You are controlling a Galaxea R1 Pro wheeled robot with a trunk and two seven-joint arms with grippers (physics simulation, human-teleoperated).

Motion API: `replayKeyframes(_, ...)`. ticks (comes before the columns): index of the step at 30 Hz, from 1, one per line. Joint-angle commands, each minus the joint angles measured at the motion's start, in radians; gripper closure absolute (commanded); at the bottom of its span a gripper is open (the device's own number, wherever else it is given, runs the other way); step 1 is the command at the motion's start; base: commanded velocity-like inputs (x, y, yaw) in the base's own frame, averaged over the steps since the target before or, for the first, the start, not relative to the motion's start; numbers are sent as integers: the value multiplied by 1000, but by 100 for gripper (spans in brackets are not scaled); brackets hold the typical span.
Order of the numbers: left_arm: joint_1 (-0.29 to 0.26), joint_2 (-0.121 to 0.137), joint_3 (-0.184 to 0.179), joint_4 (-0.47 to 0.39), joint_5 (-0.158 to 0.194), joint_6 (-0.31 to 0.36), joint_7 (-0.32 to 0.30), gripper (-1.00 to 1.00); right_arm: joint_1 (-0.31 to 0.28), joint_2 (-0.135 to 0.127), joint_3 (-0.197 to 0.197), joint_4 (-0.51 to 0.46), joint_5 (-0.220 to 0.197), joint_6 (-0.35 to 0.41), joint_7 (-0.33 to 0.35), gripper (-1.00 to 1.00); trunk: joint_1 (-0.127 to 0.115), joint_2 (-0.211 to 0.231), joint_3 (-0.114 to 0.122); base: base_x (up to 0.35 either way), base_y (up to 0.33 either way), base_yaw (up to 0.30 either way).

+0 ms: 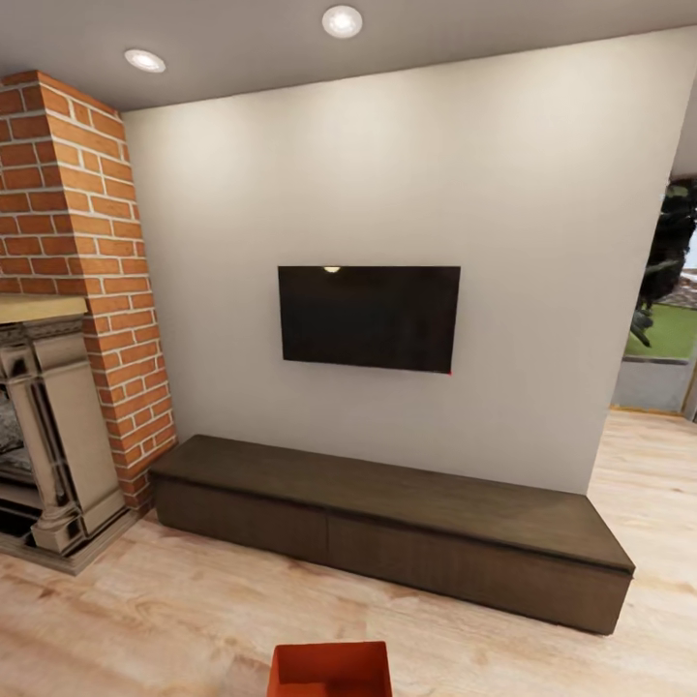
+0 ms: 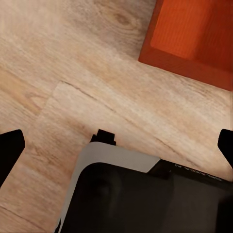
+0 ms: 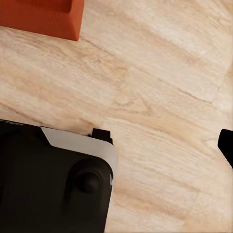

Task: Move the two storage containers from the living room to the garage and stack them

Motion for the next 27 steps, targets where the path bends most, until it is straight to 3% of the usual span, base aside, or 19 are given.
replayKeyframes(1, -1, 0, -9, 0, 8, -1, 2, -100, -1, 1, 5, 3, 4, -4, -4, -100, 0, -1, -2, 97, 0, 0)
replayKeyframes(10, -1, 0, -8, 0, 9, -1, 2, -100, -1, -1, 5, 3, 5, -5, -4, -100, 0, -1, -2, 19, 0, 134)
replayKeyframes(27, -1, -2, -9, 0, 9, -3, 2, -100, -1, -1, 5, 3, 2, -7, -4, -100, 0, -1, -2, 0, 1, 6)
